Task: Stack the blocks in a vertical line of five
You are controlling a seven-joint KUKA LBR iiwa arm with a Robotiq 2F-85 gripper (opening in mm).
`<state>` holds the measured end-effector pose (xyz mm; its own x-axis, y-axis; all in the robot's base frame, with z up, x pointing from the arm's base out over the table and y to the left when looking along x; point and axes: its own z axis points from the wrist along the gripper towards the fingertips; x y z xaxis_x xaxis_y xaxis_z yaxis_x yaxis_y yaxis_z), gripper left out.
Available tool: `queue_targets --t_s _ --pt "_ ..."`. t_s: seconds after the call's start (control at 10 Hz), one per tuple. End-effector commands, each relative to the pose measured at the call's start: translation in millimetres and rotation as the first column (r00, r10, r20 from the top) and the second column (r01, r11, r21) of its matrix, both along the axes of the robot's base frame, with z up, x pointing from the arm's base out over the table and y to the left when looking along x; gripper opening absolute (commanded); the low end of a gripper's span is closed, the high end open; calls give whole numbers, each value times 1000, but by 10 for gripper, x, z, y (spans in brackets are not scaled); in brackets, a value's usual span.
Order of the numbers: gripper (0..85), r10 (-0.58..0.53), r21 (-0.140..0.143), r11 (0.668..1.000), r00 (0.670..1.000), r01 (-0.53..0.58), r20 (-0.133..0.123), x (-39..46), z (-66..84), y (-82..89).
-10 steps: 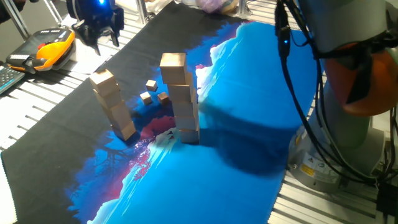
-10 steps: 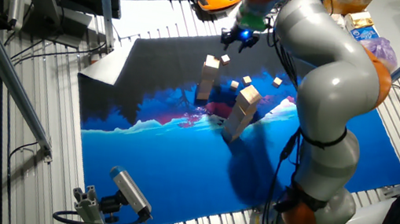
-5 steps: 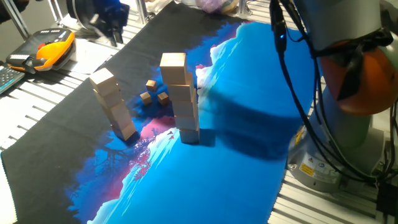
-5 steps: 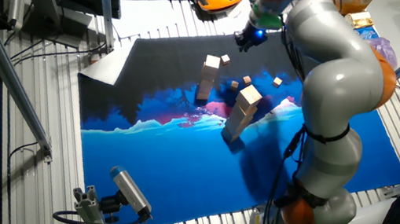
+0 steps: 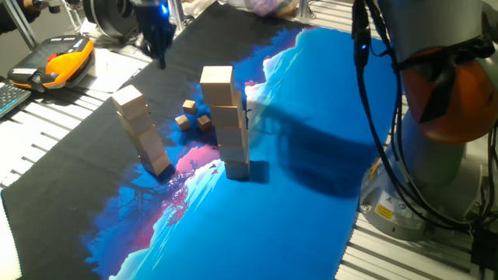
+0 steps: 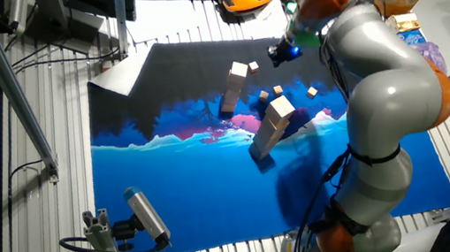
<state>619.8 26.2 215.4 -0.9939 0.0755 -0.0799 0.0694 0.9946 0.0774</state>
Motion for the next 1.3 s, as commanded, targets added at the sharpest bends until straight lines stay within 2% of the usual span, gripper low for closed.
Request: queue_targets --t_s 0.0,0.1,0.2,0.3,0.4,0.5,0.6,0.8,0.9,1.0,1.2 --pt "0 3 7 1000 1000 -3 -1 -15 -217 -8" --pt "0 7 12 1000 1000 -7 -10 -20 -235 -35" --pt "0 12 3 1000 1000 -12 -17 -22 -230 -64" --pt "0 15 -23 1000 999 -16 -38 -27 -230 -119" --pt "0 28 -34 999 999 -29 -47 -23 -223 -163" --pt "0 38 -68 997 998 -42 -56 -24 -217 -205" --pt "0 33 -57 998 998 -36 -57 -36 -238 -220" --pt "0 26 -68 997 998 -30 -54 -69 -279 -241" --pt "0 19 -51 998 998 -22 -54 -79 -288 -247" --pt "0 18 -67 997 999 -22 -51 -86 -316 -236" --pt "0 13 -57 998 999 -15 -40 -130 -386 -213"
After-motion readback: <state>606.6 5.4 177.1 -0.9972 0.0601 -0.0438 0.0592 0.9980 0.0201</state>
